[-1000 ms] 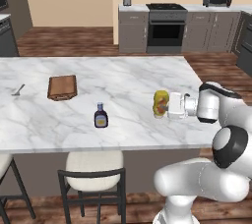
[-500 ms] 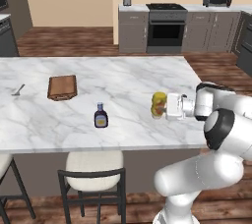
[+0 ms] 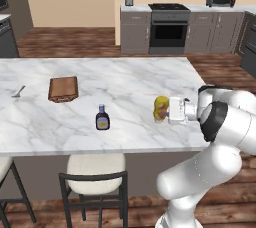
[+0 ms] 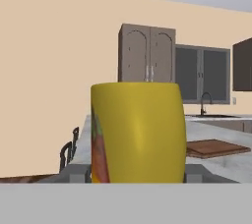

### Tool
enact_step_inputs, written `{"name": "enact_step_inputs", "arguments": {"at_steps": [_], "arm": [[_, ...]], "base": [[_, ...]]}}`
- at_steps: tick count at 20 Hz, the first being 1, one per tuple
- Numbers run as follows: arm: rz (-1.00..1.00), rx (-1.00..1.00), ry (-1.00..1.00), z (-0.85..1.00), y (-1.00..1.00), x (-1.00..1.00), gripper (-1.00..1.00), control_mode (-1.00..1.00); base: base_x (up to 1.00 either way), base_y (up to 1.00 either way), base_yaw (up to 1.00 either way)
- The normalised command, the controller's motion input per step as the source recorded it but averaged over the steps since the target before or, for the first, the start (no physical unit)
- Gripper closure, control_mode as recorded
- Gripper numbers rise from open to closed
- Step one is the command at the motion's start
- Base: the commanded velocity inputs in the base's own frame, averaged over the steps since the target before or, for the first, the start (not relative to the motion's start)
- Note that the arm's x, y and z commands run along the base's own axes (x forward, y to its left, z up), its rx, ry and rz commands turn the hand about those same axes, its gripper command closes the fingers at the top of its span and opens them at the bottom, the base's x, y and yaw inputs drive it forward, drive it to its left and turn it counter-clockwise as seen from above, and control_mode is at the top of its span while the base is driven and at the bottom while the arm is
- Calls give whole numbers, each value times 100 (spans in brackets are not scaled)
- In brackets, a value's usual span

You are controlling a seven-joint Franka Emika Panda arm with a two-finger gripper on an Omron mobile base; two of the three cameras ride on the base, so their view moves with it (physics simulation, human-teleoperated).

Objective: Move the mustard and condiment bottle from the cabinet to the dining counter.

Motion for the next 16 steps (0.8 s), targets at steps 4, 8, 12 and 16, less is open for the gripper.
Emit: {"name": "enact_step_inputs", "arguments": {"at_steps": [4, 8, 12, 16], "arm": [[0, 0, 0, -21, 0, 13, 100, -100], [0, 0, 2, -20, 1, 20, 100, -100], [0, 0, 5, -19, 0, 19, 100, -100], [1, 0, 5, -18, 0, 22, 100, -100]], "base": [[0, 0, 0], [0, 0, 0], [0, 0, 0], [0, 0, 0]]}}
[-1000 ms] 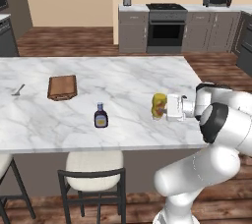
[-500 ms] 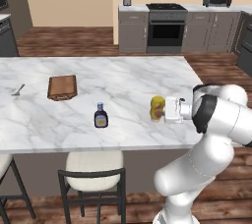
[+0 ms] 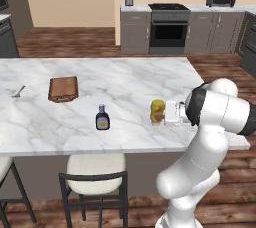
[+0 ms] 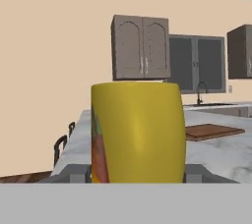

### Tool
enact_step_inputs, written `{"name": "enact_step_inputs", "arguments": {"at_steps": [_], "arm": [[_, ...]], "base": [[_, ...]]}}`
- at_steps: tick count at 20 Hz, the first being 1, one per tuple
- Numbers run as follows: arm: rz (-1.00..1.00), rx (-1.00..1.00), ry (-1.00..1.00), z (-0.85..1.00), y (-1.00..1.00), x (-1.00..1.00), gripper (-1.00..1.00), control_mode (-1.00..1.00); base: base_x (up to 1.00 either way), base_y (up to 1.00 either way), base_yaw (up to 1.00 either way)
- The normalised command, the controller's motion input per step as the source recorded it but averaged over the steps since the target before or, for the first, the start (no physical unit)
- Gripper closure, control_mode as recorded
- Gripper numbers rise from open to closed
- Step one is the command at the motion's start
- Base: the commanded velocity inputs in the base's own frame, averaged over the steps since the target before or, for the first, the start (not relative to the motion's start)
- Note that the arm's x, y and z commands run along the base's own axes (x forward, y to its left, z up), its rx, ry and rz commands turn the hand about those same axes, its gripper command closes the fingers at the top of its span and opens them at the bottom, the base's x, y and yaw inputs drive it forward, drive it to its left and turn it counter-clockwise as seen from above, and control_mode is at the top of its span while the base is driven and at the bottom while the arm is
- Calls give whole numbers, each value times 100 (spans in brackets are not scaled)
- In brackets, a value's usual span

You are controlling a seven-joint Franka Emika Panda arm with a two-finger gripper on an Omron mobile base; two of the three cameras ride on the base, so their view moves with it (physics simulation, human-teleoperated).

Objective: Move the mustard and condiment bottle from the cabinet to the dining counter.

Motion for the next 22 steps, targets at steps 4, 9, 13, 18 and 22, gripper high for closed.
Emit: {"name": "enact_step_inputs", "arguments": {"at_steps": [4, 9, 13, 18, 22], "arm": [[1, 0, 5, -22, 0, 24, 100, -100], [1, 0, 2, -24, 0, 20, 100, -100], [1, 0, 0, -26, 0, 19, 100, -100], [1, 0, 0, -28, 0, 25, 100, -100], [2, 0, 0, -28, 0, 24, 100, -100]], "base": [[0, 0, 0], [0, 0, 0], [0, 0, 0], [0, 0, 0], [0, 0, 0]]}}
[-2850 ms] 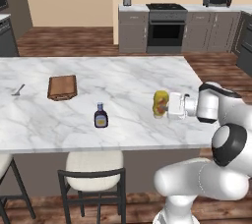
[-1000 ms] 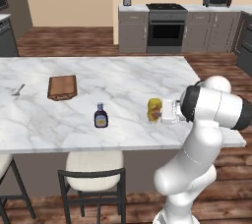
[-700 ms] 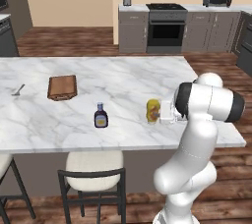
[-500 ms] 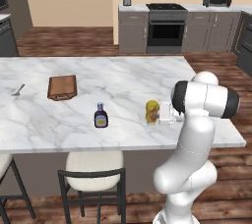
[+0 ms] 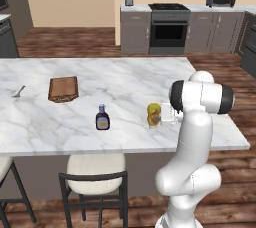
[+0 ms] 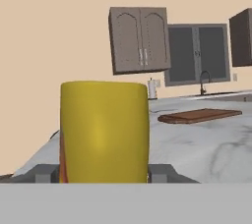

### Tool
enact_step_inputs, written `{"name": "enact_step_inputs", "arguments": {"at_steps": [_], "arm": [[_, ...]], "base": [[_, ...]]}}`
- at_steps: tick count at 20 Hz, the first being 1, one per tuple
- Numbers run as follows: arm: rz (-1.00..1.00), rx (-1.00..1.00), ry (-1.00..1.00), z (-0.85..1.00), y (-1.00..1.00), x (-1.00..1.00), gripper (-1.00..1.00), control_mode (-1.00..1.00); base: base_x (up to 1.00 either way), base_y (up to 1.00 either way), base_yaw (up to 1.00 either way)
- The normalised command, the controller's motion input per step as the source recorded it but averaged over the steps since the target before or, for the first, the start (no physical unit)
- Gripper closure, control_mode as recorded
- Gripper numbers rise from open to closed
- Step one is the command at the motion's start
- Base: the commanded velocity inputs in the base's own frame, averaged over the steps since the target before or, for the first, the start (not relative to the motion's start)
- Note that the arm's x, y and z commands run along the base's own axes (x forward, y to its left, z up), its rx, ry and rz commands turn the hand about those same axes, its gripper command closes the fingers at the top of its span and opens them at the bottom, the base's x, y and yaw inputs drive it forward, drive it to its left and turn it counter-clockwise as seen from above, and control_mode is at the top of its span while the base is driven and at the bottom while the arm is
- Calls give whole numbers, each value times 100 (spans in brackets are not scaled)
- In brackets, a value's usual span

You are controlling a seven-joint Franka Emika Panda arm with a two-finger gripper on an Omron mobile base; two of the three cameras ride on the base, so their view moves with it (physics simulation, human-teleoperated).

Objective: Move the mustard and condiment bottle from the cabinet to the dining counter.

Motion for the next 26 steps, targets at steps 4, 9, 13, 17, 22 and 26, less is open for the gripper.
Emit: {"name": "enact_step_inputs", "arguments": {"at_steps": [4, 9, 13, 17, 22, 26], "arm": [[1, 0, 0, -28, 0, 23, 100, -100], [2, 0, 0, -22, 0, 7, 100, -100], [2, 0, -1, -20, 2, -10, -100, -100], [0, 0, -9, -9, 7, -48, -100, -100], [0, 3, -11, 0, 0, -39, -100, -100], [-1, 1, -9, 1, 0, -24, -100, -100]], "base": [[0, 0, 0], [0, 0, 0], [0, 0, 0], [0, 0, 0], [0, 0, 0], [0, 0, 0]]}}
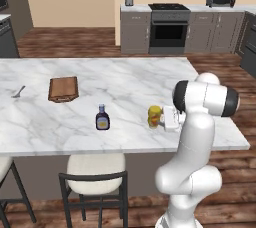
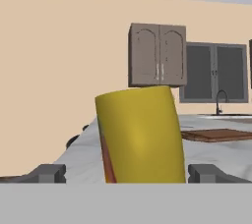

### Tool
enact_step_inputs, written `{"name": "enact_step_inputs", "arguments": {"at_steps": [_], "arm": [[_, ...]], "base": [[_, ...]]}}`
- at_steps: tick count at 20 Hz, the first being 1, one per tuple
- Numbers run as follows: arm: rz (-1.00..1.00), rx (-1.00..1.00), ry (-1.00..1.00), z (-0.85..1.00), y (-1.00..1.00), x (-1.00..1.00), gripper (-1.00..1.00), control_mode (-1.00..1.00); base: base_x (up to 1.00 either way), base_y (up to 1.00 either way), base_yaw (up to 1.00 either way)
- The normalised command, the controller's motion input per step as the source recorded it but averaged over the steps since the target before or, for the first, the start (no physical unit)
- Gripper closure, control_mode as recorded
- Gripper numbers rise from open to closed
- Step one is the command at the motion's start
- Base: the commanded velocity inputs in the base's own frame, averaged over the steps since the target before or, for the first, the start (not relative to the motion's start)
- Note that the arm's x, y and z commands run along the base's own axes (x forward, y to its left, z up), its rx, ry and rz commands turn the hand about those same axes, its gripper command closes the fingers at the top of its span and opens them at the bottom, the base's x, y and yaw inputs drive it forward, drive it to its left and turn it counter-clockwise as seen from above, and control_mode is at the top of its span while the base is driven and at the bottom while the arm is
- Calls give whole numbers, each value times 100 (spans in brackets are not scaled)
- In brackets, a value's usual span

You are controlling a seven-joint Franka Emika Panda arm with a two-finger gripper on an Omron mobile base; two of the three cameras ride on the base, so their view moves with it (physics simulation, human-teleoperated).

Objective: Move the mustard and condiment bottle from the cabinet to the dining counter.

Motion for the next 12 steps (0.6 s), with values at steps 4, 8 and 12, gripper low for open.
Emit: {"name": "enact_step_inputs", "arguments": {"at_steps": [4, 8, 12], "arm": [[-4, 0, -6, 9, -2, -5, -100, -100], [-5, 0, -4, 10, -5, 1, -100, -100], [-3, 0, -4, 17, -14, 7, -100, -100]], "base": [[0, 0, 0], [0, 0, 0], [0, 0, 0]]}}
